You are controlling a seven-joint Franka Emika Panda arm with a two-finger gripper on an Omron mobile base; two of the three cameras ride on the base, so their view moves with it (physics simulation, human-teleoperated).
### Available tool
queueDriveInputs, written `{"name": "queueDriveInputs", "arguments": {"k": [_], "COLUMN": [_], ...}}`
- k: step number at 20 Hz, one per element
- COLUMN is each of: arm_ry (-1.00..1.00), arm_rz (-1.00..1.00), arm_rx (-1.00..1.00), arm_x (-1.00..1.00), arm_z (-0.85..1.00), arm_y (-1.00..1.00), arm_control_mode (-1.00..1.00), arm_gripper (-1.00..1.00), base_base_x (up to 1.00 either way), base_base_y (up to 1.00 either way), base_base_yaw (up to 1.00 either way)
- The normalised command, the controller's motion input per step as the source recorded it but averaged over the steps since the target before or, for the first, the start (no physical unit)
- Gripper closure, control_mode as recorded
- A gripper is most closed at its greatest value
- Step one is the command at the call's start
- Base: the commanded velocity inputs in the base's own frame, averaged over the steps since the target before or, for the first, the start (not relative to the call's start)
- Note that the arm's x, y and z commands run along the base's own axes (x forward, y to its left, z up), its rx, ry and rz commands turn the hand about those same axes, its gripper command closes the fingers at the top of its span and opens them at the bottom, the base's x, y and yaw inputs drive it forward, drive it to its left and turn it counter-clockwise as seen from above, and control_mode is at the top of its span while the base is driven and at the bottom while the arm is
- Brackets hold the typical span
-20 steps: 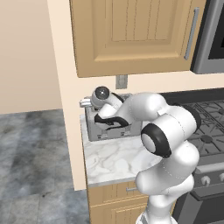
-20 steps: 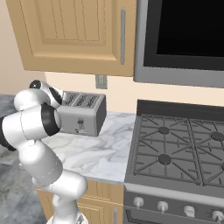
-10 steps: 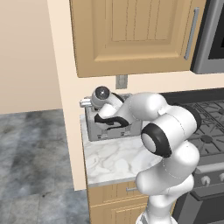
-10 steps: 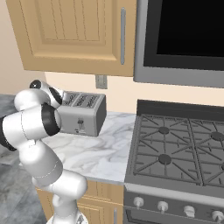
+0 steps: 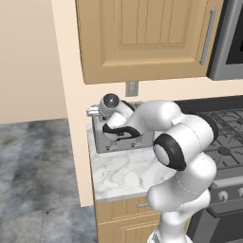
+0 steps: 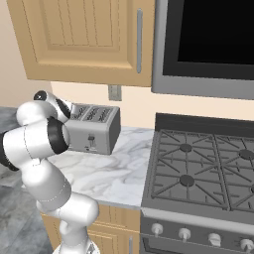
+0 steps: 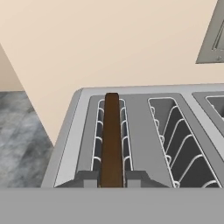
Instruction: Start the toaster. Once the lever pops up, take the bread to the plate on the dining counter.
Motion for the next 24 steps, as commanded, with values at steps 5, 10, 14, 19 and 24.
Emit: {"name": "queueDriveInputs", "arguments": {"k": [5, 10, 14, 19, 24], "arm_ry": [0.00, 0.00, -0.01, -0.11, -0.08], "arm_rz": [0.00, 0.00, 0.00, 0.00, 0.00], "arm_rx": [0.00, 0.00, 0.00, 0.00, 0.00], "arm_x": [0.00, 0.00, 0.00, -0.01, 0.00], "arm_z": [0.00, 0.00, 0.00, 0.02, 0.26], "arm_y": [0.00, 0.00, -0.06, -0.01, 0.00], "arm_control_mode": [-1.00, -1.00, -1.00, -1.00, -1.00], "arm_gripper": [1.00, 1.00, 1.00, 1.00, 1.00], "base_base_x": [0.00, 0.00, 0.00, 0.00, 0.00], "base_base_y": [0.00, 0.00, 0.00, 0.00, 0.00], "base_base_yaw": [0.00, 0.00, 0.00, 0.00, 0.00]}}
